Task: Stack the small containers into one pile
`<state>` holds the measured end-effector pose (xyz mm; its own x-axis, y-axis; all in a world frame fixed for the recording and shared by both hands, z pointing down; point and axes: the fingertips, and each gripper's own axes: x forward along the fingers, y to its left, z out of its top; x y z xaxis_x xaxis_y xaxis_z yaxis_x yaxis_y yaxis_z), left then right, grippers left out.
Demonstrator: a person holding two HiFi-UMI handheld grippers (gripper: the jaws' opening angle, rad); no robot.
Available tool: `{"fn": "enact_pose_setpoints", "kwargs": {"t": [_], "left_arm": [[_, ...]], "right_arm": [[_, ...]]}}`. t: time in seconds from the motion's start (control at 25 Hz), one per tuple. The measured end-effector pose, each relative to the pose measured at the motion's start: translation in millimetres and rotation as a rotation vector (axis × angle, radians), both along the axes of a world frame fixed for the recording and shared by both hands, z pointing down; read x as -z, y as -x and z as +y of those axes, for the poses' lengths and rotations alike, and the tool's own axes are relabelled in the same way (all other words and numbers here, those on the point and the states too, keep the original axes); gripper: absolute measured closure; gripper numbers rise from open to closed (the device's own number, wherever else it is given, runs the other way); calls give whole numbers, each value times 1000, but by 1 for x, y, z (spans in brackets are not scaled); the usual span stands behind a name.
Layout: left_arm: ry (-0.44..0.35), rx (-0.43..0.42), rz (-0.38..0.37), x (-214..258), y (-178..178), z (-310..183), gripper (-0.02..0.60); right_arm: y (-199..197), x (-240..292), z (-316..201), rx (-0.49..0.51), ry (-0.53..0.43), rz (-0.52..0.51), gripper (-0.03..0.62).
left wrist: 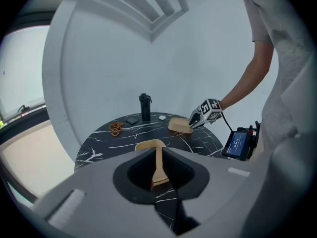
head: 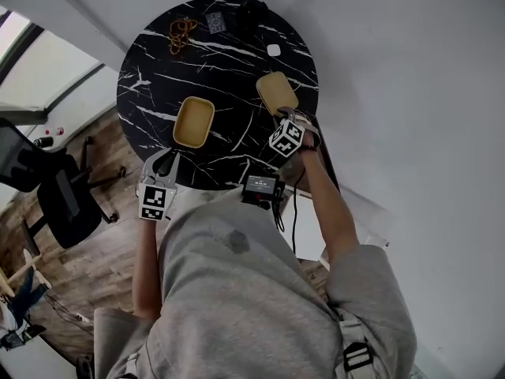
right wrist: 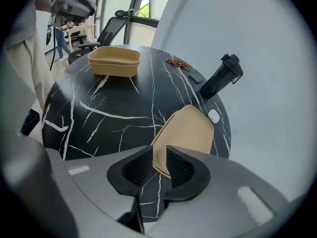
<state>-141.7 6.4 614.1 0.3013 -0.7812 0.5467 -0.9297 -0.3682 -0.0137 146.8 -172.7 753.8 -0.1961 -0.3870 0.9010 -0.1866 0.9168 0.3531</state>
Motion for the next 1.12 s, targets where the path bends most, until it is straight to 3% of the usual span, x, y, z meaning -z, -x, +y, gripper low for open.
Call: {"fn": "enact_pose_setpoints", "kwargs": {"t": [0.32,0.44,0.6,0.76,0.88,1.0,1.12], "left_arm": [[-12,6,26,2,-4,-7,543],[-23,-19,30,6,-11,-13,543],[-69,-37,38,17,-14,-26,543],[-112,-85,51,29,-29,-40,537],[-139,-138,77,39,-47,-49,518],[-164,-193,168,51,-68,-55,500],[-201,-217,335,68,-82,-59,482]], "right_arm": [[-4,-9,-5,-54,24,31,533],[1,1,-6,-79,25,-13,546],[19,35,1,-169,60,-168,549],[39,83,17,-290,120,-413,551],[58,125,42,-291,153,-555,551],[77,166,77,-232,162,-635,553],[92,202,101,-211,146,-726,553]]}}
